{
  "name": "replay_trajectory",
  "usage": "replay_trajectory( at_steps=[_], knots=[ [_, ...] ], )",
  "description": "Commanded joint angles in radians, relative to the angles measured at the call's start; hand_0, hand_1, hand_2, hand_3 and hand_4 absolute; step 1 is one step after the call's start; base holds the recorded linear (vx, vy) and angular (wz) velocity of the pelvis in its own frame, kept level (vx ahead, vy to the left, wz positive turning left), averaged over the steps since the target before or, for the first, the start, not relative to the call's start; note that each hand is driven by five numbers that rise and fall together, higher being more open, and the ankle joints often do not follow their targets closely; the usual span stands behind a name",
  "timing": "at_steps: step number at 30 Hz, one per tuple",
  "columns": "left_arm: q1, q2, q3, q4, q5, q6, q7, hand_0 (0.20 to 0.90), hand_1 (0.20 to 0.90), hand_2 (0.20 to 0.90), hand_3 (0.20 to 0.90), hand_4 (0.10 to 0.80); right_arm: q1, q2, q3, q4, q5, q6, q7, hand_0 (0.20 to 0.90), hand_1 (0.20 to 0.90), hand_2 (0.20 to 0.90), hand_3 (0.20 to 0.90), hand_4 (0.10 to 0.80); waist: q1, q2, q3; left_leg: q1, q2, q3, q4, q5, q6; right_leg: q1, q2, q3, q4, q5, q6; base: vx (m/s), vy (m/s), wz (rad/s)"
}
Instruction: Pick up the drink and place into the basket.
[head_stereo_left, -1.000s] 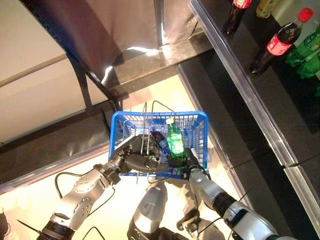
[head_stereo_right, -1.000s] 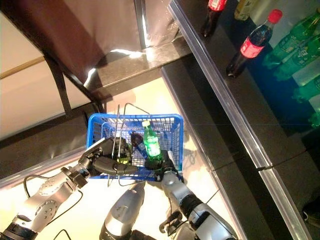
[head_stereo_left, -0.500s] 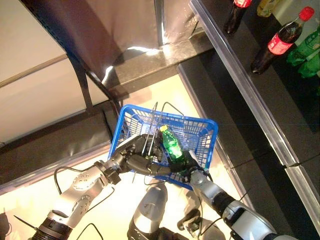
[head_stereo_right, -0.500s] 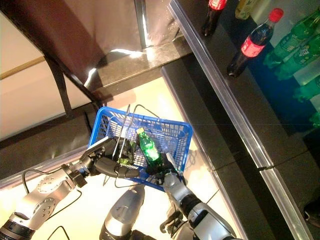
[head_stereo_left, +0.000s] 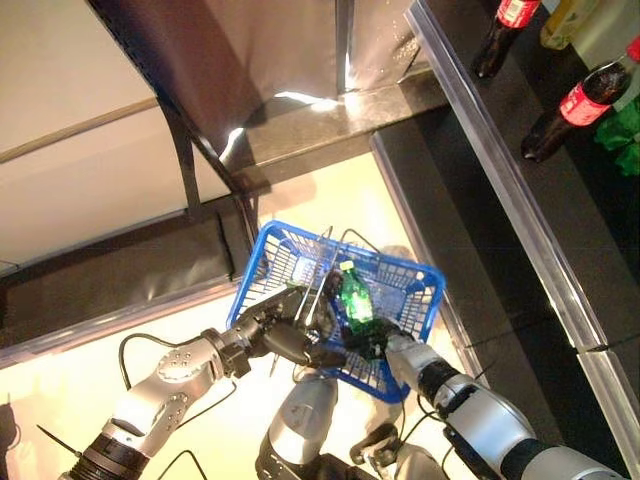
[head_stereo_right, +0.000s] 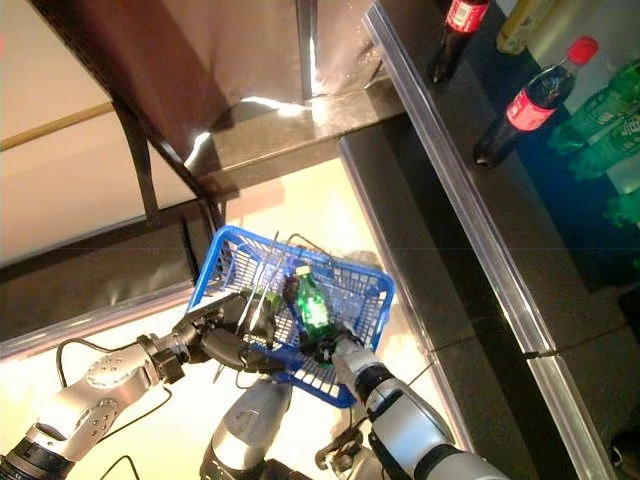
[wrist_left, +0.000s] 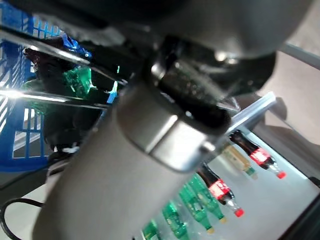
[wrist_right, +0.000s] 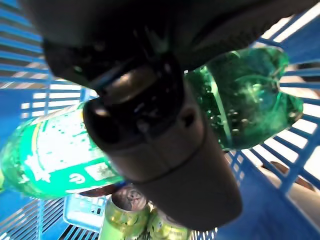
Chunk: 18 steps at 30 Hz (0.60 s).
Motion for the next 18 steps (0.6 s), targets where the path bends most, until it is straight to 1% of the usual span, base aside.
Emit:
replay_trajectory(
  at_steps=[1, 6, 14, 15, 16, 17, 18],
  knots=[
    [-0.288, -0.139, 0.121, -0.428, -0.174, -0.276, -0.107, 0.3, 0.3, 0.3, 0.2, 0.1, 0.06, -0.063, -0.025, 0.109, 0.111, 0.032, 0.004, 0.3, 0.3, 0.3, 0.2, 0.1, -0.008, 0.049, -0.138, 0.026, -0.016, -0.019, 0.081, -0.099, 0.052, -0.042, 0.026, -0.012, -0.119, 0.229, -0.061, 0.026, 0.015, 0.06],
    [-0.281, -0.135, 0.144, -0.422, -0.187, -0.265, -0.117, 0.3, 0.3, 0.3, 0.2, 0.1, 0.07, -0.094, -0.065, 0.136, 0.128, 0.024, 0.035, 0.3, 0.3, 0.3, 0.2, 0.1, -0.012, 0.054, -0.129, 0.027, -0.018, -0.017, 0.09, -0.105, 0.055, -0.043, 0.02, -0.009, -0.108, 0.224, -0.061, 0.023, 0.021, 0.0],
    [-0.255, -0.148, 0.168, -0.412, -0.187, -0.286, -0.125, 0.3, 0.3, 0.3, 0.2, 0.1, 0.048, -0.127, -0.099, 0.134, 0.123, 0.025, 0.036, 0.3, 0.3, 0.3, 0.2, 0.1, -0.022, 0.069, -0.117, 0.022, -0.022, -0.001, 0.095, -0.108, 0.059, -0.061, 0.006, -0.001, -0.094, 0.223, -0.061, -0.004, 0.049, -0.01],
    [-0.252, -0.153, 0.171, -0.411, -0.187, -0.286, -0.126, 0.3, 0.3, 0.3, 0.2, 0.1, 0.048, -0.131, -0.102, 0.132, 0.116, 0.031, 0.039, 0.345, 0.345, 0.345, 0.252, 0.152, -0.025, 0.07, -0.116, 0.022, -0.022, 0.003, 0.096, -0.108, 0.059, -0.061, 0.004, 0.0, -0.093, 0.222, -0.061, 0.002, 0.052, -0.02],
    [-0.249, -0.155, 0.172, -0.411, -0.187, -0.287, -0.125, 0.3, 0.3, 0.3, 0.2, 0.1, 0.048, -0.133, -0.103, 0.13, 0.098, 0.036, 0.045, 0.505, 0.505, 0.505, 0.439, 0.339, -0.026, 0.071, -0.116, 0.022, -0.022, 0.005, 0.096, -0.109, 0.059, -0.062, 0.002, 0.001, -0.092, 0.222, -0.06, -0.001, 0.05, -0.01],
    [-0.249, -0.157, 0.172, -0.412, -0.185, -0.287, -0.123, 0.3, 0.3, 0.3, 0.2, 0.1, 0.05, -0.135, -0.101, 0.129, 0.089, 0.035, 0.045, 0.587, 0.587, 0.587, 0.535, 0.435, -0.027, 0.072, -0.116, 0.022, -0.021, 0.006, 0.097, -0.109, 0.059, -0.064, 0.001, 0.002, -0.091, 0.222, -0.06, -0.012, 0.048, -0.01],
    [-0.245, -0.162, 0.17, -0.415, -0.18, -0.291, -0.116, 0.3, 0.3, 0.3, 0.2, 0.1, 0.055, -0.139, -0.093, 0.128, 0.086, 0.028, 0.045, 0.86, 0.86, 0.86, 0.853, 0.753, -0.029, 0.074, -0.114, 0.02, -0.021, 0.009, 0.097, -0.107, 0.06, -0.068, -0.001, 0.002, -0.087, 0.223, -0.059, -0.019, 0.044, -0.02]
  ],
)
